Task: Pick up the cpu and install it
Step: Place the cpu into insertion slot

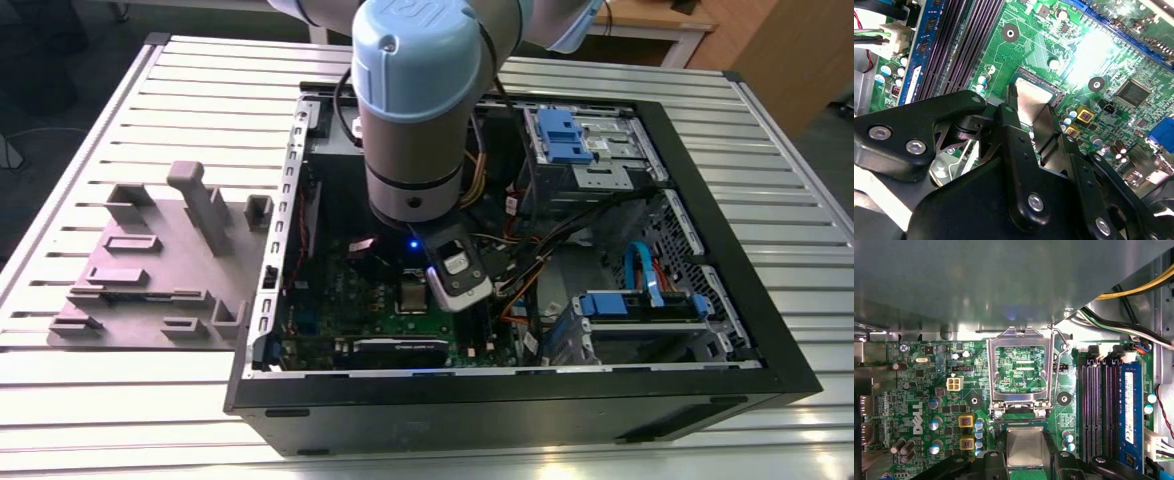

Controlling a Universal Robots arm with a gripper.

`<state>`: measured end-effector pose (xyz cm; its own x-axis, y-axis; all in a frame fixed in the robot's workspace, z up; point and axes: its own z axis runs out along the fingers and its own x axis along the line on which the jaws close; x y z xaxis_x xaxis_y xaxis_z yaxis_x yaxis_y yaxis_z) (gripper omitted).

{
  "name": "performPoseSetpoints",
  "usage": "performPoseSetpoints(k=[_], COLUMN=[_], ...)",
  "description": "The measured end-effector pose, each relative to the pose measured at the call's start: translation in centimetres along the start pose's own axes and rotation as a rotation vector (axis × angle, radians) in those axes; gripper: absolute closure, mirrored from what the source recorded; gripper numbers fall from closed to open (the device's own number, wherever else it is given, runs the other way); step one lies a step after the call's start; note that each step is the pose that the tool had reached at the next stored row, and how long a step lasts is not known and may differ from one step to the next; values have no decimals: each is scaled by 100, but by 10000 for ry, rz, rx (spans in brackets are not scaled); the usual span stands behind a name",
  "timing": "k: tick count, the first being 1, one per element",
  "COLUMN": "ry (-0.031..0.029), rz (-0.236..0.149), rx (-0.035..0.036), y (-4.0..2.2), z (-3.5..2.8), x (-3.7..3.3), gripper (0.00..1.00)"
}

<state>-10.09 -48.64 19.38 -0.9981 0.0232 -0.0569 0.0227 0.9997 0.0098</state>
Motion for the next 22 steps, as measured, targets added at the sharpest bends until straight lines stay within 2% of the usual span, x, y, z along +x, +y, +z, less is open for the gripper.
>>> performPoseSetpoints(k=[7, 13, 22], ry=[0, -1, -1], rz=[3, 1, 2], rx=[-15, 39, 40], y=[0, 0, -8], z=[-3, -37, -34], x=[8, 7, -2], gripper=[62, 62, 62])
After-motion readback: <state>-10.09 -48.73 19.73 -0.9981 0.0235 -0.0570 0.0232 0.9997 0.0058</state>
